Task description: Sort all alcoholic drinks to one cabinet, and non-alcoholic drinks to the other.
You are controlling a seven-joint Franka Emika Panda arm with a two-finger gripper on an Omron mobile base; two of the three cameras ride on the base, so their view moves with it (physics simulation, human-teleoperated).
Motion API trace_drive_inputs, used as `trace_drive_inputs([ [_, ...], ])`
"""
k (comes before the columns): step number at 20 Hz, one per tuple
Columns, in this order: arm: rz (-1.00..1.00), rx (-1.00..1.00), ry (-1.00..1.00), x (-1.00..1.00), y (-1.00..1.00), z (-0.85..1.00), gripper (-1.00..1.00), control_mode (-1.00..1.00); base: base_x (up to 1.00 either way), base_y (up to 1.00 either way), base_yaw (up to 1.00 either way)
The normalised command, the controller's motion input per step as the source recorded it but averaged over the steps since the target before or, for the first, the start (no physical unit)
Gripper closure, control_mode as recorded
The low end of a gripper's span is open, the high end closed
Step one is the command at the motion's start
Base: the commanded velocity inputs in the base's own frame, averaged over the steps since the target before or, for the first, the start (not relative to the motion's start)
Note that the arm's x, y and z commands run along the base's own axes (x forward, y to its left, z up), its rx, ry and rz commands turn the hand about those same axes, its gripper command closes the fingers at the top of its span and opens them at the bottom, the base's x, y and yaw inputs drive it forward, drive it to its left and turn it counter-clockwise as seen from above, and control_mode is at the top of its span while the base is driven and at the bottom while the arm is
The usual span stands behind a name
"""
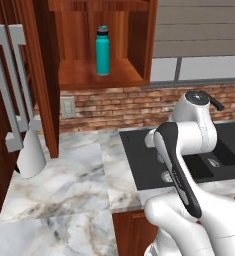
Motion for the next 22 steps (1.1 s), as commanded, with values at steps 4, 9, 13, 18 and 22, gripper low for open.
trace_drive_inputs([
  [4,0.00,0.00,0.00,0.00,0.00,0.00,1.00,1.00,0.03,0.36,0.03],
  [9,0.05,0.00,-0.07,-0.20,0.49,0.00,1.00,-1.00,0.00,0.00,0.00],
  [13,0.09,-0.01,-0.26,-0.17,0.67,0.12,1.00,-1.00,0.00,0.00,0.00],
  [18,0.01,-0.02,-0.28,-0.02,0.67,0.58,1.00,-1.00,0.00,0.00,0.00],
  [22,0.00,0.00,-0.22,0.00,0.69,0.90,1.00,-1.00,0.00,0.00,0.00],
])
